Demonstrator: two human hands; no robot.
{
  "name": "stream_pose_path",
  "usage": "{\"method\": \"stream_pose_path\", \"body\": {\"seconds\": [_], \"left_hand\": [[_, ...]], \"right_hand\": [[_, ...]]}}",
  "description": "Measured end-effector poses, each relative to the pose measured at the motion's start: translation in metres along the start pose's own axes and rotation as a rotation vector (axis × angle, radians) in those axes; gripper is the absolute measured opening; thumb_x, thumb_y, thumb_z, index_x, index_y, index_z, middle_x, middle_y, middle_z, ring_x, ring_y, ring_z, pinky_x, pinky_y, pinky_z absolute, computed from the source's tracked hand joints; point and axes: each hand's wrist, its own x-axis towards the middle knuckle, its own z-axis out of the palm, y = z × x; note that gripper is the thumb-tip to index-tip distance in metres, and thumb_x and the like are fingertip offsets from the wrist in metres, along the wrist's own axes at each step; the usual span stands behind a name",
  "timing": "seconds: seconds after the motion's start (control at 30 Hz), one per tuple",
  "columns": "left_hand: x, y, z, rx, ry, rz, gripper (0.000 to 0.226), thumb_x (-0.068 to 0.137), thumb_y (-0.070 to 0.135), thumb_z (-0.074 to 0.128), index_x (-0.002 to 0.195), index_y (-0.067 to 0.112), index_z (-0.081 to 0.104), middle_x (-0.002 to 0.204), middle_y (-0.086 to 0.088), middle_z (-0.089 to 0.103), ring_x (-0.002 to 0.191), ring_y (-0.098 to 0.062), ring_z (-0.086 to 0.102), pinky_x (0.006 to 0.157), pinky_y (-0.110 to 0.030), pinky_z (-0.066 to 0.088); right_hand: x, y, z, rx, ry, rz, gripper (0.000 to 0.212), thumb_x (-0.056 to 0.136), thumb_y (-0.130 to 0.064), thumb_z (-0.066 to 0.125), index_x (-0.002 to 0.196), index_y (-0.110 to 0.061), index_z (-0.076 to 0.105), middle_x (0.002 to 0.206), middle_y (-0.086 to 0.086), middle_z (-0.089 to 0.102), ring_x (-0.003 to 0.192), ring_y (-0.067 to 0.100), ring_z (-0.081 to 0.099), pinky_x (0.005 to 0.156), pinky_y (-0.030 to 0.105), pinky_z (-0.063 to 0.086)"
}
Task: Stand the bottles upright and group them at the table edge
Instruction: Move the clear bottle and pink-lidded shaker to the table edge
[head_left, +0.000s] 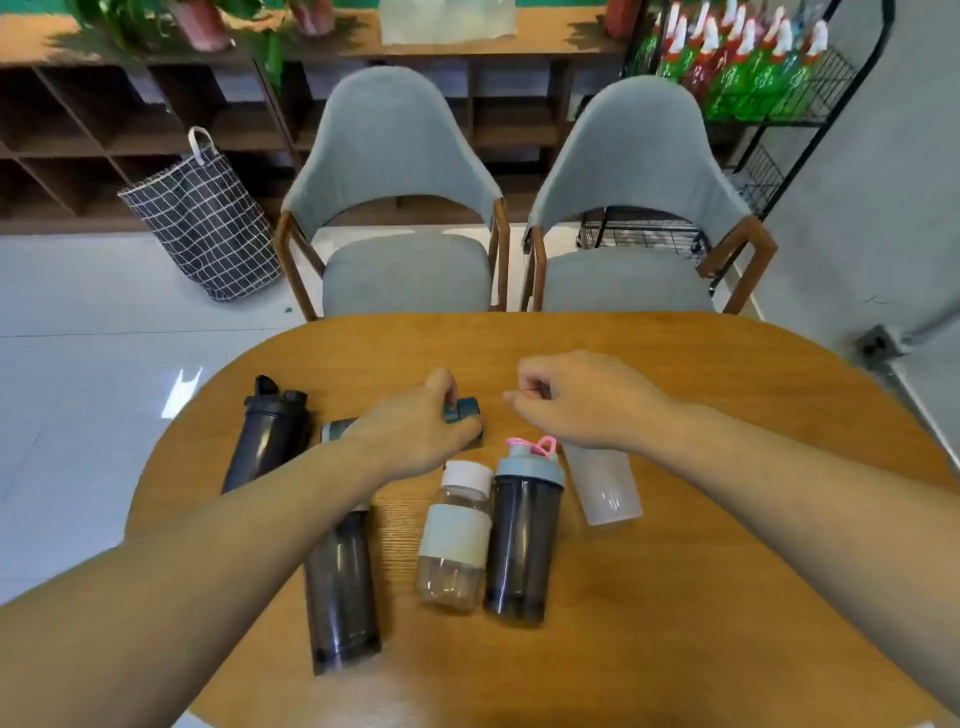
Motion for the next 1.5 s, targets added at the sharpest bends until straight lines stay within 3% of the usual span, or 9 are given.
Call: {"method": "stream_pose_path", "body": {"seconds": [0.33,0.47,0.6,0.67,0.8,0.97,1.07,1.23,1.5], "left_hand": [[0.045,-0.026,0.078,-0.119,-0.010,-0.135,0.045,0.090,0.046,0.059,0.118,0.020,0.035,0.083,-0.006,0.058,0.081,-0.024,0.059,0.067,-0.039,0.056],[0.033,-0.030,0.095,0.130,0.010,-0.138,0.053,0.088,0.054,0.055,0.127,0.028,0.029,0.076,-0.004,0.057,0.067,-0.020,0.056,0.056,-0.033,0.045],[0.014,-0.042,0.118,0.146,0.012,-0.147,0.077,0.082,0.059,0.057,0.142,0.030,0.019,0.110,-0.011,0.061,0.086,-0.031,0.065,0.069,-0.036,0.056],[0.007,-0.047,0.129,0.120,0.013,-0.153,0.088,0.074,0.065,0.055,0.146,0.035,0.013,0.129,-0.010,0.055,0.097,-0.036,0.065,0.080,-0.043,0.059],[-0.007,-0.043,0.144,0.061,0.103,-0.168,0.093,0.083,0.060,0.056,0.154,0.032,0.002,0.139,-0.012,0.050,0.108,-0.037,0.059,0.085,-0.047,0.058],[-0.004,-0.035,0.155,-0.069,0.184,-0.200,0.105,0.082,0.064,0.060,0.157,0.024,-0.002,0.144,-0.018,0.048,0.123,-0.040,0.052,0.094,-0.048,0.047],[0.004,-0.038,0.160,-0.132,0.203,-0.232,0.110,0.078,0.069,0.062,0.156,0.022,0.001,0.151,-0.019,0.038,0.132,-0.039,0.044,0.102,-0.048,0.040],[0.012,-0.048,0.163,-0.219,0.201,-0.251,0.112,0.075,0.059,0.069,0.155,0.013,0.006,0.149,-0.018,0.040,0.132,-0.035,0.045,0.108,-0.043,0.035],[0.006,-0.060,0.163,-0.420,0.276,-0.259,0.104,0.074,0.054,0.073,0.152,0.013,0.018,0.119,-0.011,0.054,0.104,-0.030,0.057,0.090,-0.042,0.050]], "right_hand": [[0.025,0.044,0.095,-0.062,0.087,-0.009,0.028,0.095,-0.052,0.046,0.104,-0.025,0.047,0.063,-0.001,0.065,0.060,0.016,0.062,0.054,0.033,0.047],[0.019,0.050,0.119,-0.134,0.115,-0.009,0.038,0.095,-0.056,0.042,0.125,-0.032,0.044,0.081,-0.008,0.063,0.073,0.013,0.057,0.057,0.033,0.041],[-0.002,0.047,0.133,-0.177,0.088,0.019,0.053,0.096,-0.059,0.039,0.142,-0.032,0.039,0.107,0.001,0.063,0.086,0.020,0.049,0.070,0.036,0.041],[-0.014,0.043,0.138,-0.156,0.088,0.054,0.055,0.097,-0.059,0.038,0.144,-0.030,0.038,0.116,0.002,0.064,0.088,0.020,0.050,0.071,0.035,0.041],[-0.042,0.036,0.152,-0.173,0.079,0.147,0.055,0.097,-0.059,0.035,0.139,-0.025,0.042,0.078,-0.003,0.060,0.074,0.021,0.061,0.069,0.034,0.050],[-0.048,0.035,0.166,-0.218,0.106,0.285,0.066,0.095,-0.062,0.031,0.147,-0.021,0.030,0.123,0.010,0.064,0.063,0.022,0.061,0.068,0.036,0.052],[-0.045,0.035,0.172,-0.174,0.078,0.357,0.075,0.090,-0.067,0.032,0.151,-0.025,0.021,0.121,0.010,0.062,0.055,0.025,0.063,0.067,0.035,0.056],[-0.038,0.035,0.186,-0.076,0.024,0.437,0.093,0.084,-0.072,0.040,0.153,-0.039,-0.012,0.160,0.008,0.022,0.064,0.032,0.072,0.060,0.034,0.059],[-0.038,0.035,0.195,0.310,0.048,0.480,0.111,0.080,-0.057,0.063,0.150,-0.044,-0.022,0.157,0.011,0.029,0.058,0.037,0.068,0.044,0.041,0.059]]}}
